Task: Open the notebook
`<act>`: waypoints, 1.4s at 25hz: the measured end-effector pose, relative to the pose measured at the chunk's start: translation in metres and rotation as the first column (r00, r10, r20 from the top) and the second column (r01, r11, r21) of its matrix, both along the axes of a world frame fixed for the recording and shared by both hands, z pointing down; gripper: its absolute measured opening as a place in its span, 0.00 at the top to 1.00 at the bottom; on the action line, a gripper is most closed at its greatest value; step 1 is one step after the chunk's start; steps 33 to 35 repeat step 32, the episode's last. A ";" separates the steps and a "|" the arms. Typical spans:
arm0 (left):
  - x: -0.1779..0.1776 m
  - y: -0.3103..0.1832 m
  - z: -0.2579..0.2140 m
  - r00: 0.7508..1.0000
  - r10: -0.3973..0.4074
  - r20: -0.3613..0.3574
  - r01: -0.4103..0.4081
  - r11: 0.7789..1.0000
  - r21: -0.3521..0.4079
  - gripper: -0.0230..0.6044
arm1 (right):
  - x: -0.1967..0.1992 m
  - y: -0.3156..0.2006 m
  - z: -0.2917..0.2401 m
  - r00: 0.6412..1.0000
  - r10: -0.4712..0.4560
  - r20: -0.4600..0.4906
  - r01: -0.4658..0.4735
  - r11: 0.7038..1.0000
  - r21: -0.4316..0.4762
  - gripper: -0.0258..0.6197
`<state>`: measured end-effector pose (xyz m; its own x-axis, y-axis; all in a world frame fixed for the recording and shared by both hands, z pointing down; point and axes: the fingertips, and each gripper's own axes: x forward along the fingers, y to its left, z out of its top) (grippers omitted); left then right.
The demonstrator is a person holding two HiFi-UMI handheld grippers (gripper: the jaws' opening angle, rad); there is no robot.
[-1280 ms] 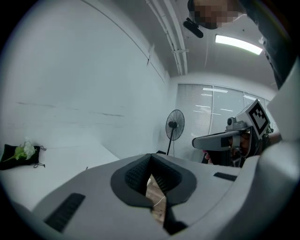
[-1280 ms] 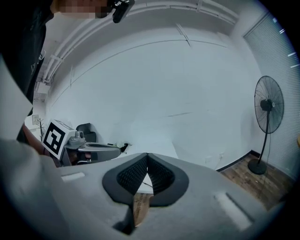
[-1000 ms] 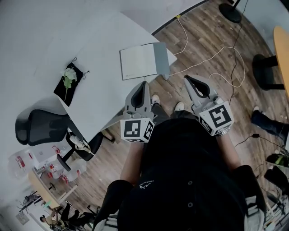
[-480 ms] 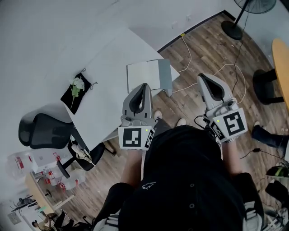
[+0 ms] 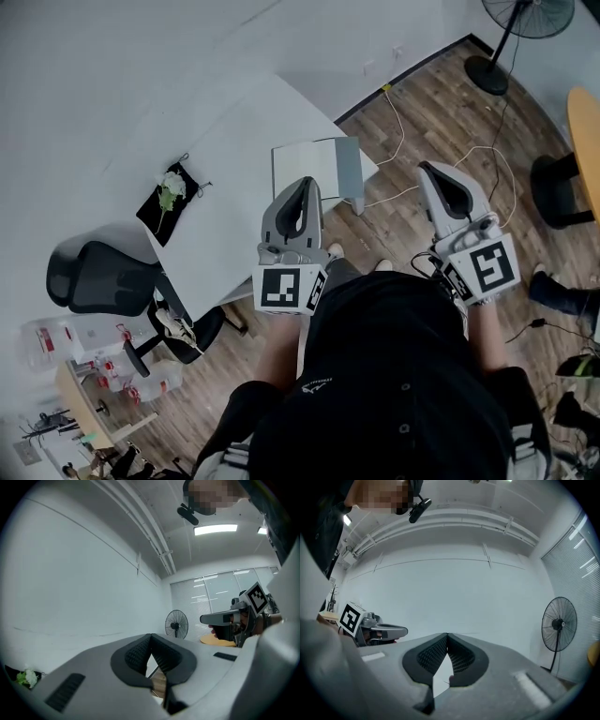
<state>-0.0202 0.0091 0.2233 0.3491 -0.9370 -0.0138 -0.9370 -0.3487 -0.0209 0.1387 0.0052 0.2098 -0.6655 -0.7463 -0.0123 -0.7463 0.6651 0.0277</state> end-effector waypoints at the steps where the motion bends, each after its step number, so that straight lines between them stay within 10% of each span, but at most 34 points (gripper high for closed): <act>1: 0.000 0.000 0.001 1.000 -0.003 0.001 0.003 1.000 -0.002 0.95 | -0.001 0.000 -0.001 1.000 -0.004 0.001 0.004 1.000 0.001 0.95; 35: 0.010 -0.002 0.025 1.000 -0.009 0.009 0.009 0.999 -0.035 0.95 | 0.009 -0.006 0.021 1.000 -0.009 0.007 0.009 0.999 -0.044 0.95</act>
